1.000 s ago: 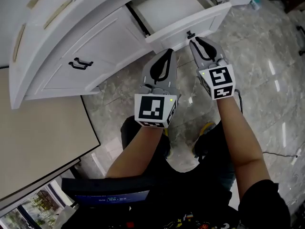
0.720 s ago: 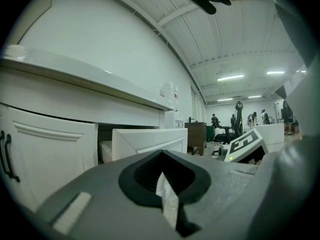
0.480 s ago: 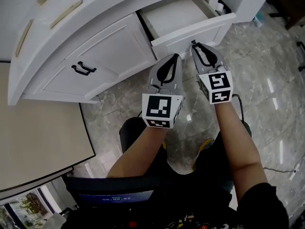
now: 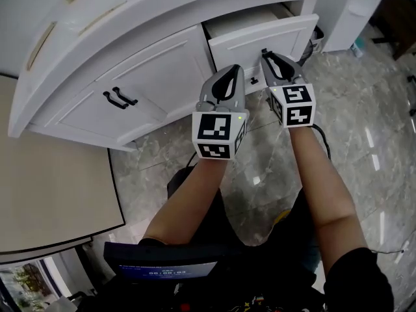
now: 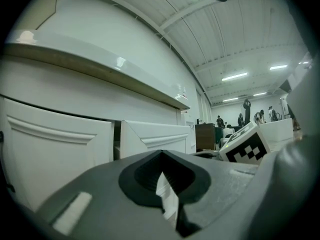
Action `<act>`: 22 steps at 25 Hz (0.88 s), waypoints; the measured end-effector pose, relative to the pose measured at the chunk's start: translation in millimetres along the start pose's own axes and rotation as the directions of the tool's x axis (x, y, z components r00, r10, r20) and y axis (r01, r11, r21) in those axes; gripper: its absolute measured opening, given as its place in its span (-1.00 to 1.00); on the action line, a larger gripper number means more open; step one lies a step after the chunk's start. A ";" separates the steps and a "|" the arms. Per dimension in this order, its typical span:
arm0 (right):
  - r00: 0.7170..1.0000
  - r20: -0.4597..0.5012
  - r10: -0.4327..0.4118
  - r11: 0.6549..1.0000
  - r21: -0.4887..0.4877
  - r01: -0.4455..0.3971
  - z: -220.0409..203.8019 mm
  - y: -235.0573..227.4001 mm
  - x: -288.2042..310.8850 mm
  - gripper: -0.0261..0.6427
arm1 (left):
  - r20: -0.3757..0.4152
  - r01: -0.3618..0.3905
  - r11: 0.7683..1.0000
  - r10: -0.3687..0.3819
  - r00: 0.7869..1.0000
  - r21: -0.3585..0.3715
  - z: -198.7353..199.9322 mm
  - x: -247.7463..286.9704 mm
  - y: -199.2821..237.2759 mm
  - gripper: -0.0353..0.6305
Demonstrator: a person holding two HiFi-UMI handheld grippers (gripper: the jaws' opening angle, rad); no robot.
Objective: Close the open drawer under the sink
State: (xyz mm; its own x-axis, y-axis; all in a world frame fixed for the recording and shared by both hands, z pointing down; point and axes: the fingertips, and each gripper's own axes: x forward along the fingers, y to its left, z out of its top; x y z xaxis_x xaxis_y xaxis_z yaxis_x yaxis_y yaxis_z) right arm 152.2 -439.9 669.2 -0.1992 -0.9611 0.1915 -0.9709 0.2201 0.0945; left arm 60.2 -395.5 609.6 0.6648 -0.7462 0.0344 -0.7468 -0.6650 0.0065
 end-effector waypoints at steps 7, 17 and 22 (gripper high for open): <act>1.000 -0.016 -0.006 1.000 0.001 0.006 6.6 -3.2 35.8 -0.58 | -0.003 -0.024 1.000 0.024 1.000 -0.005 -6.8 4.1 23.6 -0.89; 0.999 -0.031 -0.029 0.999 0.046 0.030 10.8 -5.7 60.5 -0.58 | 0.013 -0.035 0.999 0.035 0.999 -0.021 -7.8 8.7 32.7 -0.89; 1.000 -0.023 -0.014 0.999 0.051 0.015 9.5 -3.4 54.5 -0.63 | 0.009 -0.048 0.999 0.048 0.999 -0.011 -9.1 3.1 33.4 -0.89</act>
State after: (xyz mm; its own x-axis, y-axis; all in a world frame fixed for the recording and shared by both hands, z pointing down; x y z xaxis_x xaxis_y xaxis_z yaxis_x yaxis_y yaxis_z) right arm 143.3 -494.5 670.1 -0.1830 -0.9598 0.2128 -0.9792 0.1972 0.0473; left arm 37.1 -419.8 619.0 0.6281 -0.7777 0.0260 -0.7782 -0.6279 0.0158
